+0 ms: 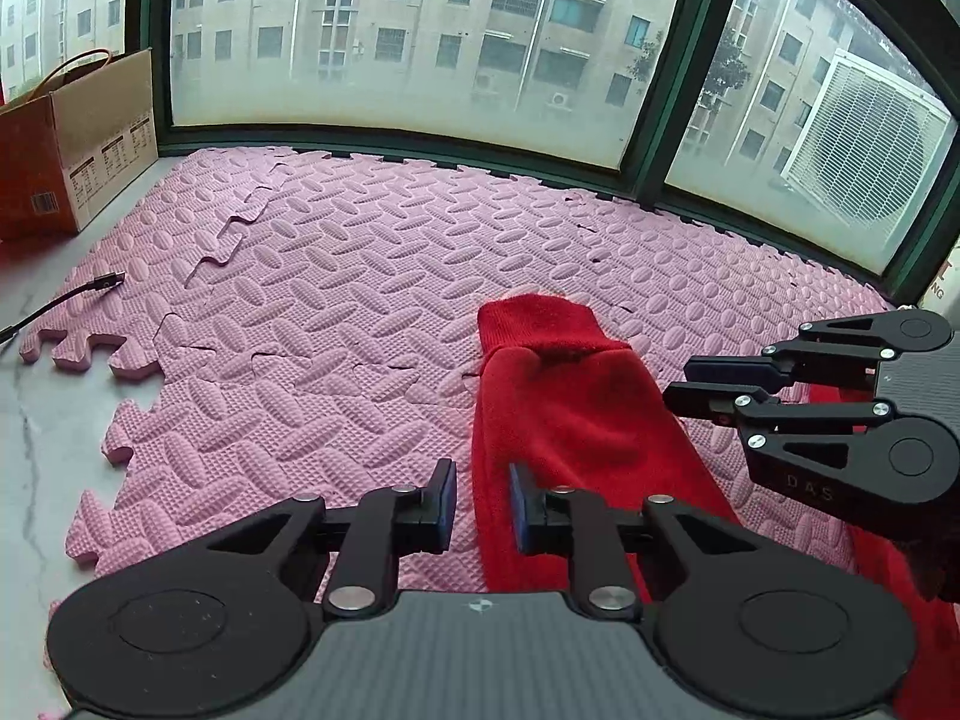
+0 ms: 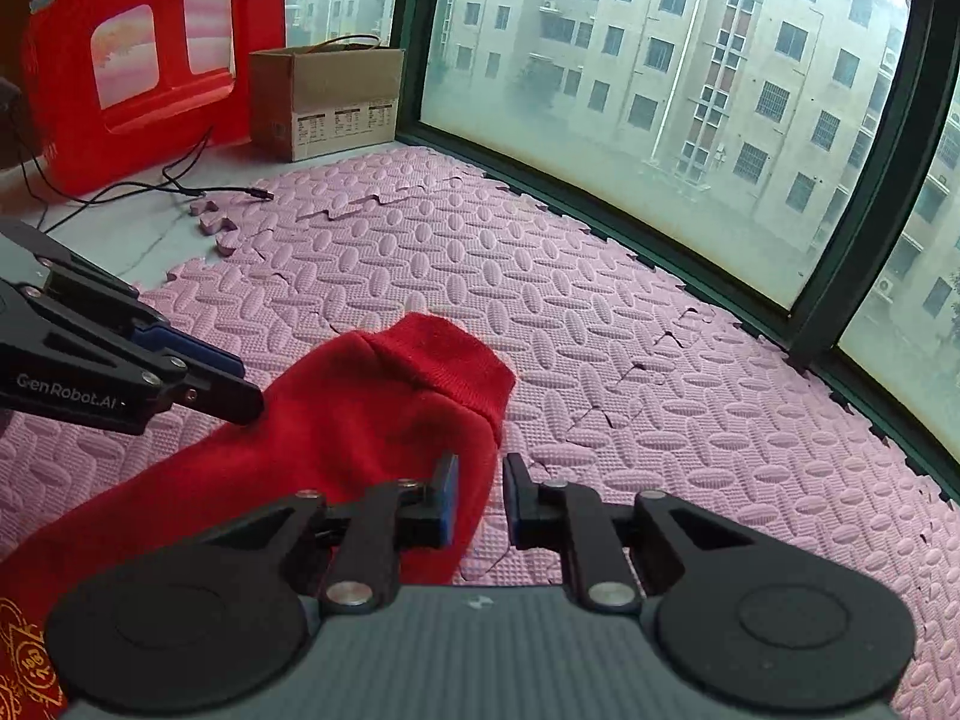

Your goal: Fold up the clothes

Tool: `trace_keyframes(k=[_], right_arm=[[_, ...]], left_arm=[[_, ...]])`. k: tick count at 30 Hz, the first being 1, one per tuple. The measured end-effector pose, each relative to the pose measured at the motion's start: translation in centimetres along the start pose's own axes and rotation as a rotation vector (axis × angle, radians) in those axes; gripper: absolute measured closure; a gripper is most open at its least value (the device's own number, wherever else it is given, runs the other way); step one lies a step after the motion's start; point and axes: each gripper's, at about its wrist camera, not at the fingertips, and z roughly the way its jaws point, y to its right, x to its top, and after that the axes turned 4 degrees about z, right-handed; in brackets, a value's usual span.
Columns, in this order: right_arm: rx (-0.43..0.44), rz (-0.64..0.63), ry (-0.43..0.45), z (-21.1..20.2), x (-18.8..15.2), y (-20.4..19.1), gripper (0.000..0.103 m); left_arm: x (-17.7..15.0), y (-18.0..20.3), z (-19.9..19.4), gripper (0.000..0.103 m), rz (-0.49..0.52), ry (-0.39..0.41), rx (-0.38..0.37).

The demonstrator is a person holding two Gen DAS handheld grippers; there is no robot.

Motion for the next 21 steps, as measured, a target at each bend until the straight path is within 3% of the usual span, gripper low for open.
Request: trace_keyframes(k=[4,8,11,14,21], right_arm=[[0.065,-0.029,-0.005,1.5,0.8,-1.2,0.089],[0.005,-0.048,-0.049,3.2,0.5,-0.7,0.089],[0.022,-0.026,-0.041,2.2,0.3,0.0,0.090],[0.098,-0.030,-0.040,1.1,0.2,-0.4,0.086],[0.183,-0.188,-0.116,-1.0,-1.5,-3.9,0.083]], left_arm=[[1.0,0.4,1.4,0.082,0.025,-0.006,0.020],[1.0,0.4,1.9,0.082,0.036,-0.015,0.029],[1.0,0.4,2.1,0.082,0.043,-0.020,0.035],[0.9,0.3,2.4,0.082,0.050,-0.026,0.041],[0.9,0.4,1.9,0.080,0.053,-0.021,0.048]])
